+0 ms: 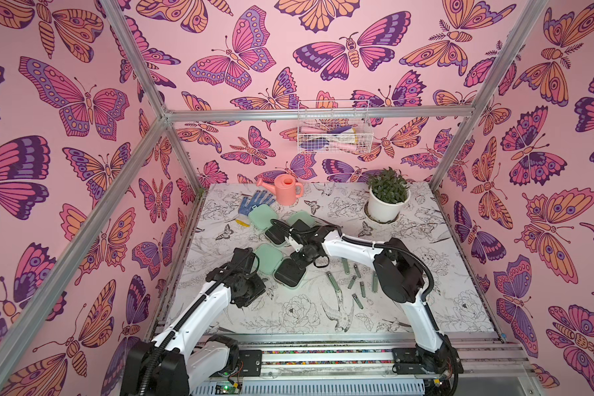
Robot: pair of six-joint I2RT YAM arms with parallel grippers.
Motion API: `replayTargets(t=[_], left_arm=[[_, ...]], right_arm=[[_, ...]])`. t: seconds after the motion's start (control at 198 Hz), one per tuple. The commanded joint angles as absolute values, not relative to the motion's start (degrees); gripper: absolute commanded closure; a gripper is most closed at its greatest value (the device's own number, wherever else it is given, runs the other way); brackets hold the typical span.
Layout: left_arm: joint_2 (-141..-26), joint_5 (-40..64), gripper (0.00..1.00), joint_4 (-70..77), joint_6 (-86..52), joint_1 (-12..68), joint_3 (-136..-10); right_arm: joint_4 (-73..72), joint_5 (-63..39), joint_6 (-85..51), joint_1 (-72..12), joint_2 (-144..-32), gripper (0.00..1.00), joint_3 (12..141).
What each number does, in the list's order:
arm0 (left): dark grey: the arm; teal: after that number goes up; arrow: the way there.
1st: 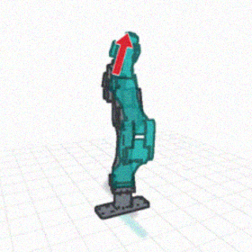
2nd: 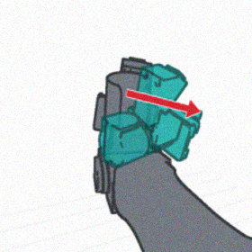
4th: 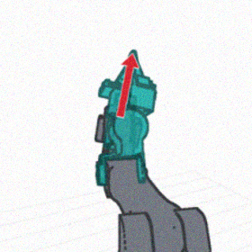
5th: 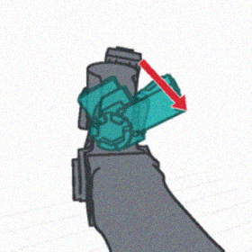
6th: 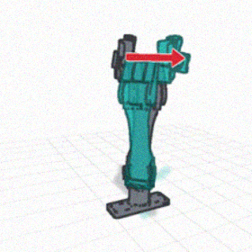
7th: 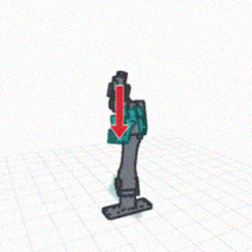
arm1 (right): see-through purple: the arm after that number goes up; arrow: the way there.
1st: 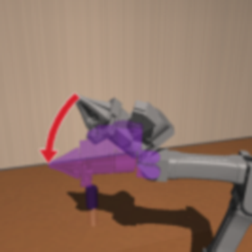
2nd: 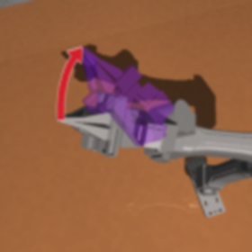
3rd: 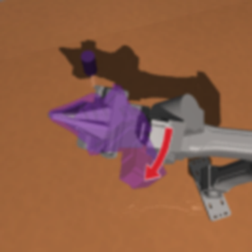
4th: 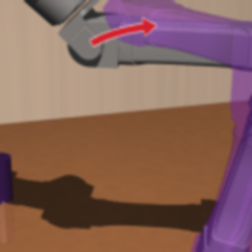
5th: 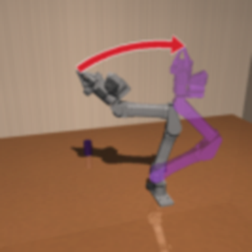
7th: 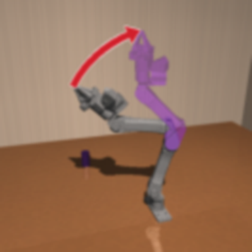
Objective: Organize nail clipper sets
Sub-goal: Move the storage box to the center of the board.
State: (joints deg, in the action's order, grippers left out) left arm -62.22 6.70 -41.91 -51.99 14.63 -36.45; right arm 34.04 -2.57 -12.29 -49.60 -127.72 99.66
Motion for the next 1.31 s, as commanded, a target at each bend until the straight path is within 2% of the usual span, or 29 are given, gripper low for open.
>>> replayTargets(t=[0.0,0.197,0.5,0.642,0.849,0.991,1.304], left_arm=[[-61.06,7.08,0.62,-43.61,-53.44,14.46,-36.41],[-59.52,6.94,0.63,-43.86,-52.91,14.58,-35.90],[-57.74,6.85,0.62,-44.47,-52.49,15.73,-34.94],[-59.07,6.12,0.53,-44.31,-52.41,18.93,-35.99],[-63.65,5.00,0.35,-42.83,-54.20,25.00,-38.58],[-64.34,4.30,0.33,-41.82,-56.00,26.35,-38.87],[-65.28,4.74,0.43,-39.47,-57.68,28.35,-38.59]], right_arm=[[35.86,-1.56,-11.84,-49.66,-128.30,0.89,99.96],[35.86,-2.74,-11.44,-49.66,-125.99,1.00,97.05],[33.81,-2.91,-12.32,-49.83,-118.40,1.00,85.90],[31.96,1.08,-16.45,-50.09,-114.41,1.00,79.84],[29.03,5.49,-21.33,-51.24,-111.01,1.00,74.43],[27.75,4.23,-23.38,-51.24,-110.27,0.80,73.99],[32.29,5.90,-23.92,-51.24,-102.94,0.62,76.22]])
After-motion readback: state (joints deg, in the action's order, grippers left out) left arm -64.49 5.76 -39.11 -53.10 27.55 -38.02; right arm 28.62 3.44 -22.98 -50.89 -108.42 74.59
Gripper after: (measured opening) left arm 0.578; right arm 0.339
